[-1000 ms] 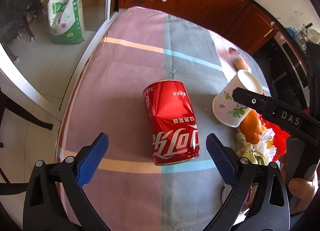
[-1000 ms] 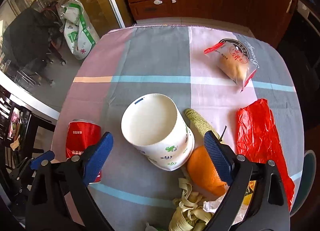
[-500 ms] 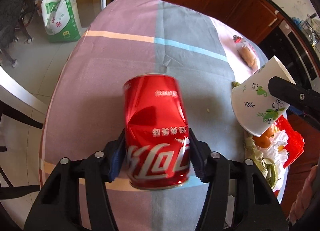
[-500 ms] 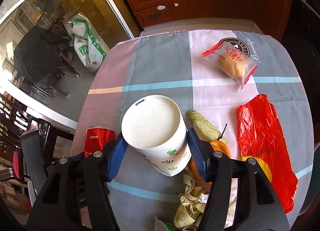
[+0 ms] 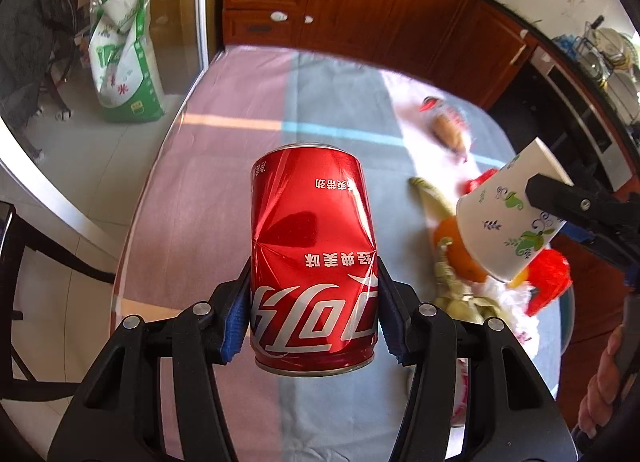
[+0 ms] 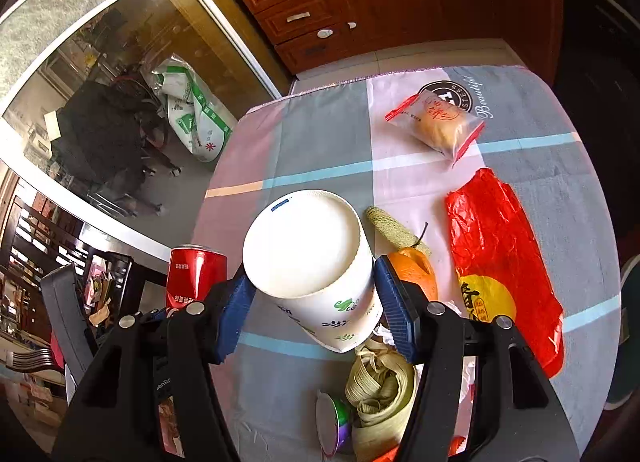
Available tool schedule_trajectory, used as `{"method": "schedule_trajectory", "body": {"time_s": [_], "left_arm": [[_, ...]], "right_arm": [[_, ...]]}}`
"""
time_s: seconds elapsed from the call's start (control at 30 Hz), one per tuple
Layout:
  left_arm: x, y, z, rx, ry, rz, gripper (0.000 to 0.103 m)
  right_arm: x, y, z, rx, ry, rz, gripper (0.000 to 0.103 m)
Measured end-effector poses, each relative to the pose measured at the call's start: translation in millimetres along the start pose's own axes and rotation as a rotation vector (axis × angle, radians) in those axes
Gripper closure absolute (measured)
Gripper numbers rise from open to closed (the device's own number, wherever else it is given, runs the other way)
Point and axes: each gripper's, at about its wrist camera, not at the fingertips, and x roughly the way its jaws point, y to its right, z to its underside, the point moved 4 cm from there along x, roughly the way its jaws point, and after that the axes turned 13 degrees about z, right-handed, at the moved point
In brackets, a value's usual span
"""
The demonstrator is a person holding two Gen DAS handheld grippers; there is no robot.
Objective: Collect trash
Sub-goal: 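Carry the can with the left tool while the right tool carries the cup to the bin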
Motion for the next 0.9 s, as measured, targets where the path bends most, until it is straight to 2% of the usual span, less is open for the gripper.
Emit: {"method": "schedule_trajectory", "body": {"time_s": [0.2, 0.43, 0.63, 0.9], "left_arm": [[-28.0, 48.9, 2.9, 0.077, 0.041, 0.061, 0.047], [-37.2, 121.9, 11.7, 0.212, 0.035, 0.123, 0.047], [-26.9, 184.3, 24.5, 0.312, -0.004, 0.162, 0.047], [5.4, 266.5, 51.3, 0.44, -0.09, 0.224, 0.047]], "right_arm": [[-42.3, 34.1, 11.0, 0.056, 0.059, -0.007, 0.045], [-89.1, 92.5, 26.5, 0.156, 0.131, -0.003, 0.045], [-117.1, 152.3, 44.8, 0.256, 0.174, 0.007, 0.045], [-141.0, 243.8, 78.6, 0.402, 0.207, 0.035, 0.045]]}}
